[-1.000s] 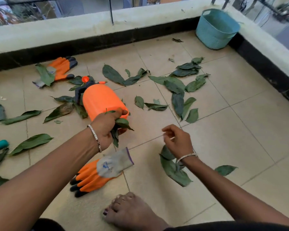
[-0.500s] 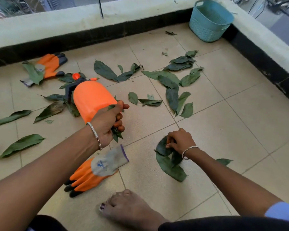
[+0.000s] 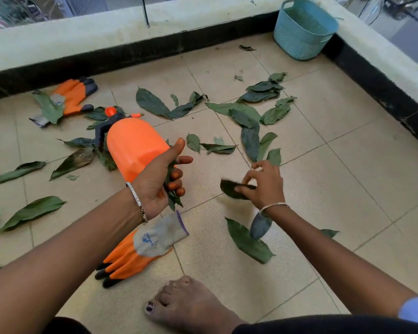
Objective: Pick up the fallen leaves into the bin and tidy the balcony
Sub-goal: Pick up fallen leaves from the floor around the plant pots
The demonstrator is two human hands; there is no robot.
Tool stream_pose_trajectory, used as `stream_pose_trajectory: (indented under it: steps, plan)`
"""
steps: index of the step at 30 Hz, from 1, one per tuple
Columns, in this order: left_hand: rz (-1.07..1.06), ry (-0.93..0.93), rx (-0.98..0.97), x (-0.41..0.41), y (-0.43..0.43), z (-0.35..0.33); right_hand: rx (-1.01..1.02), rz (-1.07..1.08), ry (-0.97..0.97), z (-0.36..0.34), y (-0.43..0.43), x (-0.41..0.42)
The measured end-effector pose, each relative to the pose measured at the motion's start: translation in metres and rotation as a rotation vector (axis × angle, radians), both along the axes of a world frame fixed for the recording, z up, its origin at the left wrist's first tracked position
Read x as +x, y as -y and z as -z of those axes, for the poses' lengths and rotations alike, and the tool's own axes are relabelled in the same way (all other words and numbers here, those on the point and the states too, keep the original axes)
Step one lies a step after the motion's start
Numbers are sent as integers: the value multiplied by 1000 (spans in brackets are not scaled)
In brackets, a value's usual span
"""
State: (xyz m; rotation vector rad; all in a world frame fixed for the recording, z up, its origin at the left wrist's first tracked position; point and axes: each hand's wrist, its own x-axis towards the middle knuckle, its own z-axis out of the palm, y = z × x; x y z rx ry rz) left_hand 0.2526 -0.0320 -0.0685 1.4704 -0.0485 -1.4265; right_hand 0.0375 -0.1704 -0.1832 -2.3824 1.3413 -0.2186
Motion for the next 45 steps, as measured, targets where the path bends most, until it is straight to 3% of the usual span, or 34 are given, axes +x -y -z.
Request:
stream_pose_trajectory:
  steps: [3, 6, 10, 13, 16, 18, 20, 22, 25, 28, 32, 35, 39, 41, 45]
  plan:
    - [6, 8, -1, -4, 0, -2, 153, 112, 328, -38, -7, 32]
    - [0, 18, 12, -10, 2, -4, 187, 141, 521, -72, -32, 60]
    - [18, 0, -10, -13, 3, -2, 235, 14, 647, -100, -75, 83]
    - [-85, -119, -2, -18, 6, -1, 421, -167, 675, -107, -93, 85]
    - [-201, -55, 64, -15, 8, 6, 496, -88, 679, -96, -82, 68]
    - [-185, -20, 29, -13, 8, 8, 455, 84, 601, -72, -62, 45]
    - [-139, -34, -22, -14, 7, 5, 388, 182, 340, -46, -44, 17]
    - [-124, -51, -62, -17, 8, 2, 413, 177, 61, -25, -40, -9]
    - [-115, -48, -69, -20, 11, 1, 432, 44, -195, -4, -61, -29]
    - [-69, -17, -37, -21, 12, 1, 348, -54, -289, 13, -80, -32]
    - [-22, 29, 25, -20, 10, -1, 448, 25, -237, 21, -79, -28]
    - [-21, -7, 37, -19, 8, -2, 469, 112, -61, 11, -68, -19]
    - [5, -29, 26, -19, 6, -6, 685, 372, 485, -36, -48, 10]
    - [41, -8, 11, -20, 4, -7, 696, 356, 653, -61, -41, 27]
    - [112, 52, -38, -22, 2, -7, 778, 274, 813, -101, -40, 57]
